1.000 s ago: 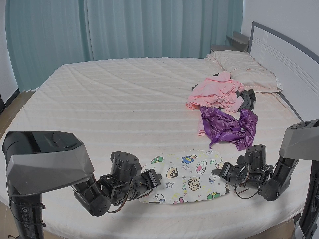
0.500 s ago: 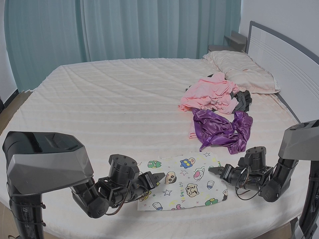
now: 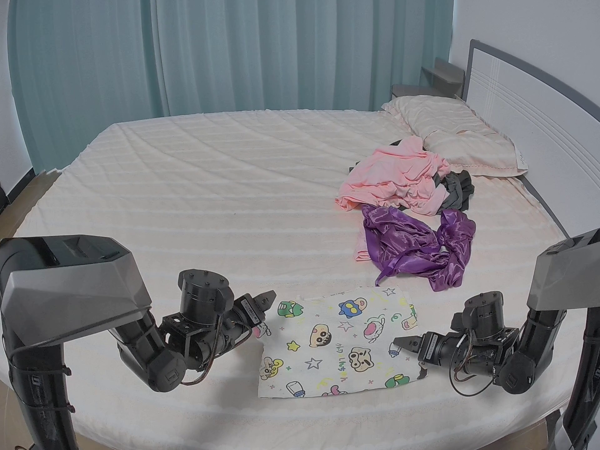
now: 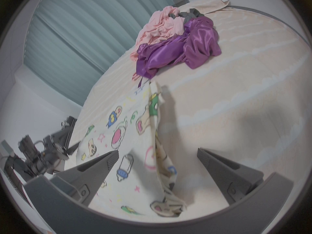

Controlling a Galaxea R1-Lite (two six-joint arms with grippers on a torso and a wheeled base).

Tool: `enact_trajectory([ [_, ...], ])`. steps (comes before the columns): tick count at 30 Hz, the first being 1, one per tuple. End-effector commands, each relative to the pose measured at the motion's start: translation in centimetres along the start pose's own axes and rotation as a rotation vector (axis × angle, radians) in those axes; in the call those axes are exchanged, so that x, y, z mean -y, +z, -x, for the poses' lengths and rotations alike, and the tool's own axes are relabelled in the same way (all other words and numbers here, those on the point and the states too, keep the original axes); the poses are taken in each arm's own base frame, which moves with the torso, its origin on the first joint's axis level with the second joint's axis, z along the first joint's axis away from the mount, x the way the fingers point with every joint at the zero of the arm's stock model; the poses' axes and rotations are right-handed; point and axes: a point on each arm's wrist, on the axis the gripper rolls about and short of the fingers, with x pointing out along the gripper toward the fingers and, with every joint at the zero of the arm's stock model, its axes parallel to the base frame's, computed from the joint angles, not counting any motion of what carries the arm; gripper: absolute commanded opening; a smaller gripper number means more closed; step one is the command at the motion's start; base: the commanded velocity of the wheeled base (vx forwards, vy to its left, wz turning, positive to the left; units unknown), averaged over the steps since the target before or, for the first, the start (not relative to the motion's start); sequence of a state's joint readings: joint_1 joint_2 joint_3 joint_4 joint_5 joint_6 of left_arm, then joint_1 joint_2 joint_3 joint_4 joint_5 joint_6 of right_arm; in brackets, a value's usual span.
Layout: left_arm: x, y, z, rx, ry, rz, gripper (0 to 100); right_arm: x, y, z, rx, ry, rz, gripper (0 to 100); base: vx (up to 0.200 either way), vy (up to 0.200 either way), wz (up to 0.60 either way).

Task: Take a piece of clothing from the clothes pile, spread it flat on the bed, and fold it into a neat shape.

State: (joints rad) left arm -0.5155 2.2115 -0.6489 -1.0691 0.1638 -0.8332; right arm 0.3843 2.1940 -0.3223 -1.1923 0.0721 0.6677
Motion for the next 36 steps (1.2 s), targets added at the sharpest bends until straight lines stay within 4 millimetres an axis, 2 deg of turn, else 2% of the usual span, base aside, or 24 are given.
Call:
enact_trajectory([
  [1, 0.5, 1.5, 0.5, 0.047, -0.020, 0.017, 100, 0.2, -0.8, 0.0, -0.035, -0.009, 0.012, 100, 0.000, 0.000, 0.00],
  [10, 0.4, 1.4, 0.2, 0.044, -0.019, 0.021, 100, 0.2, -1.0, 0.3, -0.039, -0.011, 0.014, 100, 0.000, 0.000, 0.00],
  [11, 0.3, 1.3, 0.1, 0.040, -0.017, 0.020, 100, 0.1, -1.0, 0.4, -0.043, -0.009, 0.017, 0, 0.000, 0.000, 0.00],
  [21, 0.8, 1.1, 0.0, 0.041, -0.033, 0.061, 100, 0.5, -1.8, 1.9, -0.073, -0.031, 0.136, 0, 0.000, 0.000, 0.00],
  [31, 2.6, -0.1, 0.5, 0.015, -0.085, 0.137, 100, 0.7, -1.8, 1.9, -0.073, -0.041, 0.140, 0, 0.000, 0.000, 0.00],
  [32, 2.7, -0.1, 0.6, 0.015, -0.090, 0.152, 100, 0.7, -1.8, 1.9, -0.077, -0.044, 0.142, 100, 0.000, 0.000, 0.00],
  [36, 3.4, -0.7, 0.9, -0.004, -0.109, 0.179, 100, 0.7, -1.8, 1.8, -0.073, -0.041, 0.144, 100, 0.000, 0.000, 0.00],
])
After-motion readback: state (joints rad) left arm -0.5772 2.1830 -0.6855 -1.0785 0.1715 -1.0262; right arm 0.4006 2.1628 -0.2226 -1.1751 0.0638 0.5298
